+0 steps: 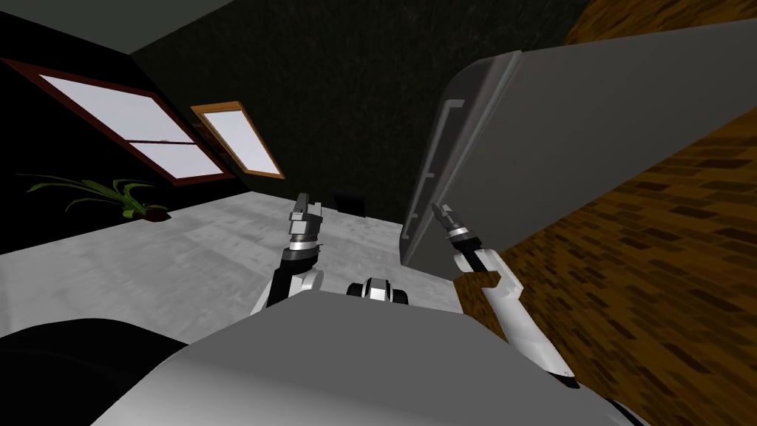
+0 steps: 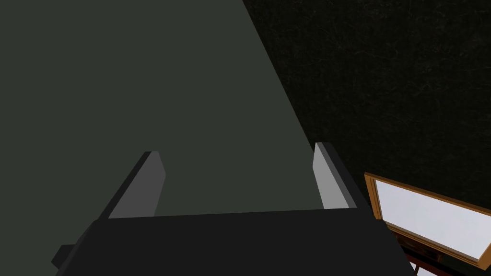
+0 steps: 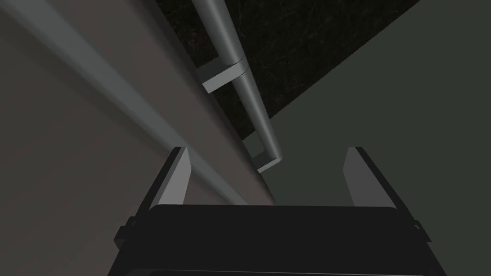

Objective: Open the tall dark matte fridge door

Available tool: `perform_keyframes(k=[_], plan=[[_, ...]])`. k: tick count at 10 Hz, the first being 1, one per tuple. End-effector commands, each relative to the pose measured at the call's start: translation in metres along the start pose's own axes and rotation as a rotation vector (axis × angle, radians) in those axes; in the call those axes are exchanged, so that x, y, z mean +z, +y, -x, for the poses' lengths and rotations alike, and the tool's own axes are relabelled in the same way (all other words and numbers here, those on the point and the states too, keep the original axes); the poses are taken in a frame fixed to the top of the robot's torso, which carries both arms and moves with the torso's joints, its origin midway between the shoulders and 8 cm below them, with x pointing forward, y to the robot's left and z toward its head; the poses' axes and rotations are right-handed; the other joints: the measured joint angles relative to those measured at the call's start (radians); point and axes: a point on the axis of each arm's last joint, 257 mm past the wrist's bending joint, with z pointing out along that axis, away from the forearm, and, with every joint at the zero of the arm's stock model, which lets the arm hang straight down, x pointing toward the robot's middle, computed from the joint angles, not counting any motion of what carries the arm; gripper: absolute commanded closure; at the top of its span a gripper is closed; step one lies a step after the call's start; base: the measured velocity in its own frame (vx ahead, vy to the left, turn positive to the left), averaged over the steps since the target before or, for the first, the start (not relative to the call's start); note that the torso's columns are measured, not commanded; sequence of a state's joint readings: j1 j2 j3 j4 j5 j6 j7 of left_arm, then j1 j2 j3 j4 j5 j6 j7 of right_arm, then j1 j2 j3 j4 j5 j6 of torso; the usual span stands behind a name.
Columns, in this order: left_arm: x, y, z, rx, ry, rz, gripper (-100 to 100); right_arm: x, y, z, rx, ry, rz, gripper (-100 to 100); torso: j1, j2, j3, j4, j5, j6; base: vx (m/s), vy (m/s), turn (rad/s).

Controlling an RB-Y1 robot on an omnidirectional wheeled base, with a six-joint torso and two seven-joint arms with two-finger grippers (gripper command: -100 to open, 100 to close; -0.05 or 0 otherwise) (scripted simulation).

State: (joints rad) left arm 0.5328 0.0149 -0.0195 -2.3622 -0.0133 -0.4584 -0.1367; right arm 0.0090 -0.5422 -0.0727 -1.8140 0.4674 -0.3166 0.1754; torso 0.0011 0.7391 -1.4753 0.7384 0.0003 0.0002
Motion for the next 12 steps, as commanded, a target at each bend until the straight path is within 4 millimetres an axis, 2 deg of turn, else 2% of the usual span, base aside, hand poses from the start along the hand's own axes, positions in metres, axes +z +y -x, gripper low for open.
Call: perform_keyframes(k=[1,2,5,7,8,10,11,12], plan=[[0.000,0.000,0.000,0.000,0.000,0.000,0,0.008,-0.024,-0.001,-0.124,0.038,-0.025,-100,-0.004,0.000,0.000,0.000,-0.001,0.000,0.062,0.110,-0.031],[0.000,0.000,0.000,0.000,0.000,0.000,0,0.014,-0.035,0.004,-0.203,0.053,-0.032,-100,-0.006,0.000,0.000,0.000,-0.002,0.000,0.082,0.157,-0.066],[0.000,0.000,0.000,0.000,0.000,0.000,0,0.017,-0.056,0.004,-0.279,0.081,-0.059,-100,0.002,-0.002,-0.002,-0.001,0.000,0.000,0.081,0.156,-0.032],[0.000,0.000,0.000,0.000,0.000,0.000,0,0.027,-0.088,0.017,-0.434,0.117,-0.095,-100,-0.002,0.000,0.000,0.000,0.000,0.000,0.064,0.169,-0.052],[0.000,0.000,0.000,0.000,0.000,0.000,0,0.025,-0.091,0.016,-0.433,0.121,-0.100,-100,0.000,-0.001,-0.001,0.000,0.000,0.000,0.070,0.144,-0.033],[0.000,0.000,0.000,0.000,0.000,0.000,0,0.033,-0.124,0.034,-0.583,0.153,-0.143,-100,-0.002,-0.001,-0.001,0.000,-0.001,0.000,0.059,0.168,-0.055],[0.000,0.000,0.000,0.000,0.000,0.000,0,0.032,-0.126,0.033,-0.582,0.156,-0.147,-100,0.000,-0.003,-0.003,0.002,0.002,-0.002,0.027,0.156,-0.040],[0.000,0.000,0.000,0.000,0.000,0.000,0,0.035,-0.141,0.045,-0.654,0.170,-0.168,-100,-0.001,-0.004,-0.003,0.002,0.002,-0.003,0.056,0.134,-0.021]])
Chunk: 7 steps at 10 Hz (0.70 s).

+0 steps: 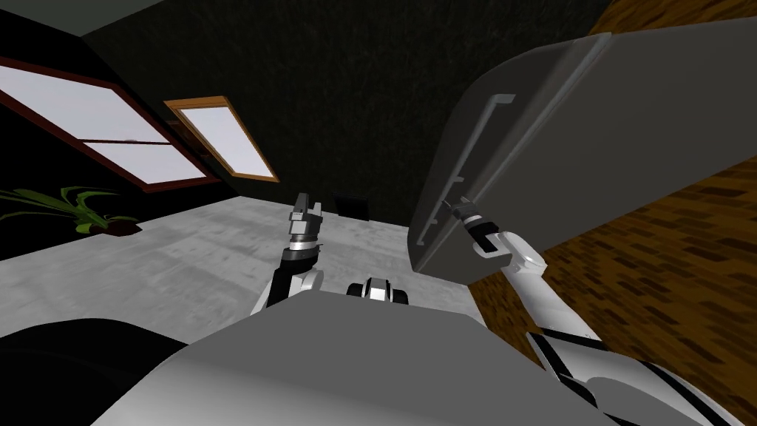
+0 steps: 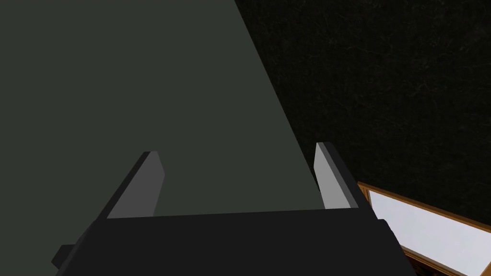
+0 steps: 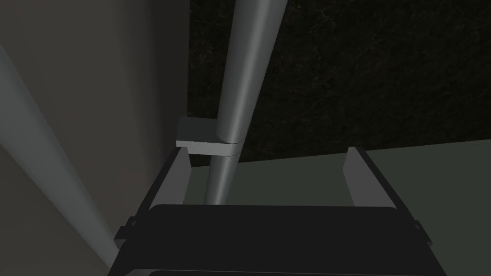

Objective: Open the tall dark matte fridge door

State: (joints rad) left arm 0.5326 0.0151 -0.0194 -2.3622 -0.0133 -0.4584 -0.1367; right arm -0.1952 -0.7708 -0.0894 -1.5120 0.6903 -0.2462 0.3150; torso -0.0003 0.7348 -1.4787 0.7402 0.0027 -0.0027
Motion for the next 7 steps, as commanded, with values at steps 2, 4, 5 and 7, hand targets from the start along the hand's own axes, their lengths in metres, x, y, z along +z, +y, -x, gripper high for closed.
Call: perform_keyframes(k=[2,4,5,7], plan=[[0.000,0.000,0.000,0.000,0.000,0.000,0,0.010,-0.045,0.006,-0.156,0.031,-0.059,-100,0.001,-0.001,0.000,-0.003,-0.002,0.002,0.084,0.155,-0.041],[0.000,0.000,0.000,0.000,0.000,0.000,0,0.013,-0.065,0.009,-0.220,0.048,-0.086,-100,-0.001,0.003,0.003,-0.002,-0.003,0.003,0.052,0.119,-0.026],[0.000,0.000,0.000,0.000,0.000,0.000,0,0.014,-0.084,0.013,-0.280,0.063,-0.111,-100,-0.002,0.006,0.004,-0.002,-0.003,0.003,0.024,0.106,-0.036],[0.000,0.000,0.000,0.000,0.000,0.000,0,0.016,-0.102,0.017,-0.335,0.078,-0.137,-100,0.002,0.003,0.002,0.000,0.000,0.003,0.041,0.144,-0.036]])
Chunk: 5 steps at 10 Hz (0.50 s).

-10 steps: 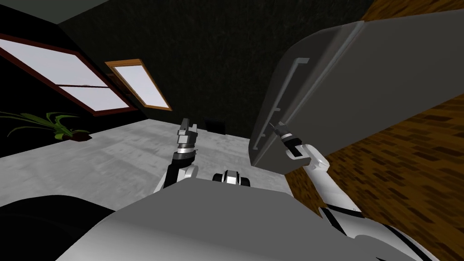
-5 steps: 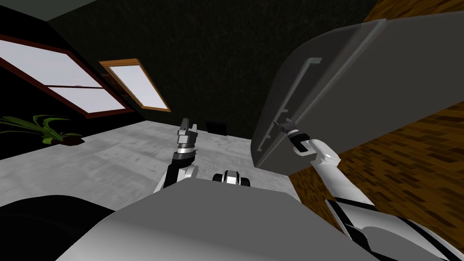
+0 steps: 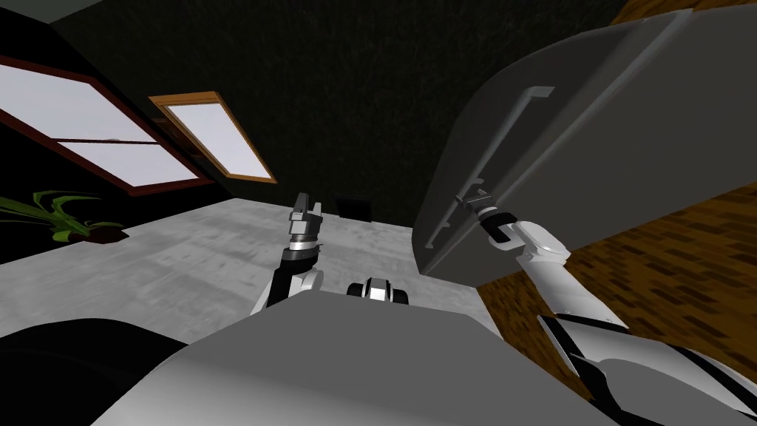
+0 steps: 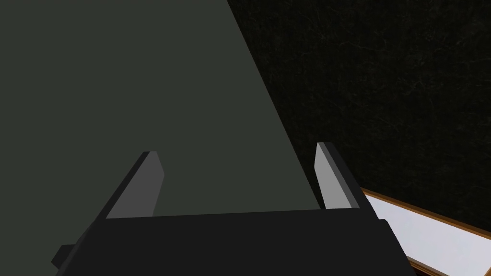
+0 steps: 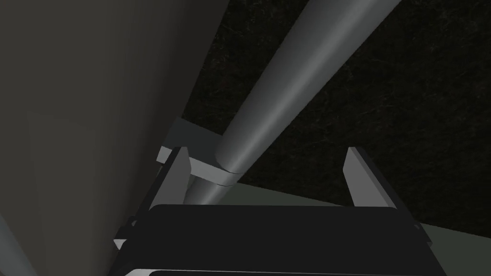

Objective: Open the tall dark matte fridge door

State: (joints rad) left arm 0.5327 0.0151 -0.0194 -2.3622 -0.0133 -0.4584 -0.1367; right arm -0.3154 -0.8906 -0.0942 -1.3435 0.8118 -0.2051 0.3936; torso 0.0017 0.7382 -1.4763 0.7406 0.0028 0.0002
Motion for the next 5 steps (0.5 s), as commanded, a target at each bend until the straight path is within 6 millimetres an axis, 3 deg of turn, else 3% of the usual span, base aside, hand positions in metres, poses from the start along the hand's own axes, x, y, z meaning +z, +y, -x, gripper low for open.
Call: perform_keyframes(k=[1,5], plan=[[0.000,0.000,0.000,0.000,0.000,0.000,0,0.004,-0.036,0.001,-0.087,0.021,-0.049,-100,-0.001,-0.001,0.000,-0.002,-0.002,0.000,0.047,0.099,-0.024],[0.000,0.000,0.000,0.000,0.000,0.000,0,0.008,-0.094,0.006,-0.243,0.065,-0.127,-100,-0.001,0.000,0.000,-0.003,-0.002,0.000,0.051,0.154,-0.041]])
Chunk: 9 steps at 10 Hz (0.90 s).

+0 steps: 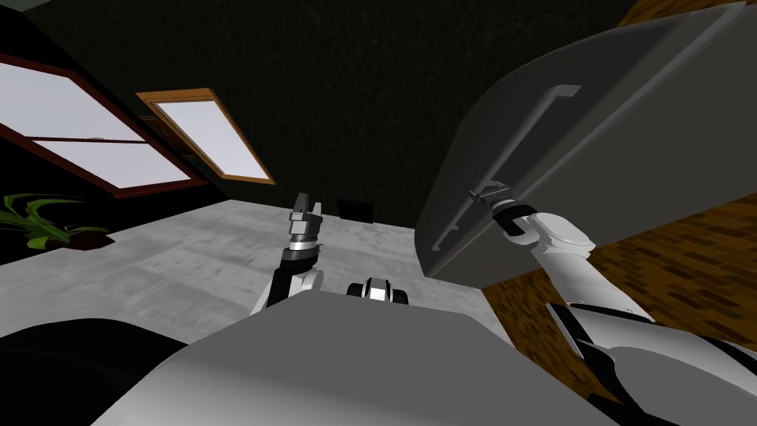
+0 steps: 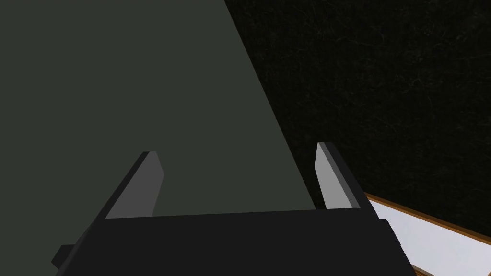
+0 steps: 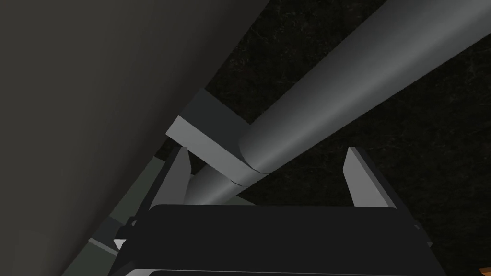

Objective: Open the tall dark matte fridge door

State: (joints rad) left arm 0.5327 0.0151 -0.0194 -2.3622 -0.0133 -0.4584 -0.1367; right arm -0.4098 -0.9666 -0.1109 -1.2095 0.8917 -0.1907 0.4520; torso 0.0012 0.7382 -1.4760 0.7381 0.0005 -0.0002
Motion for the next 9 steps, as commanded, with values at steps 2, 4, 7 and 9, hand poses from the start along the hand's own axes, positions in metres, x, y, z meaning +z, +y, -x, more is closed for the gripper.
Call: perform_keyframes(k=[2,4,7,9], plan=[[0.000,0.000,0.000,0.000,0.000,0.000,0,0.000,-0.029,-0.001,-0.077,0.021,-0.037,-100,-0.002,0.000,0.000,0.000,-0.001,0.000,0.042,0.096,-0.022],[0.000,0.000,0.000,0.000,0.000,0.000,0,0.000,-0.053,-0.011,-0.096,0.058,-0.080,-100,-0.008,-0.002,-0.002,0.000,0.000,-0.007,-0.069,-0.022,0.233],[0.000,0.000,0.000,0.000,0.000,0.000,0,-0.003,-0.086,-0.025,-0.117,0.109,-0.141,-100,-0.002,-0.009,-0.007,-0.002,0.002,-0.007,-0.091,-0.062,0.279],[0.000,0.000,0.000,0.000,0.000,0.000,0,-0.002,-0.069,-0.018,-0.107,0.084,-0.110,100,0.001,-0.009,-0.006,-0.003,0.000,-0.001,0.008,-0.009,-0.092]])
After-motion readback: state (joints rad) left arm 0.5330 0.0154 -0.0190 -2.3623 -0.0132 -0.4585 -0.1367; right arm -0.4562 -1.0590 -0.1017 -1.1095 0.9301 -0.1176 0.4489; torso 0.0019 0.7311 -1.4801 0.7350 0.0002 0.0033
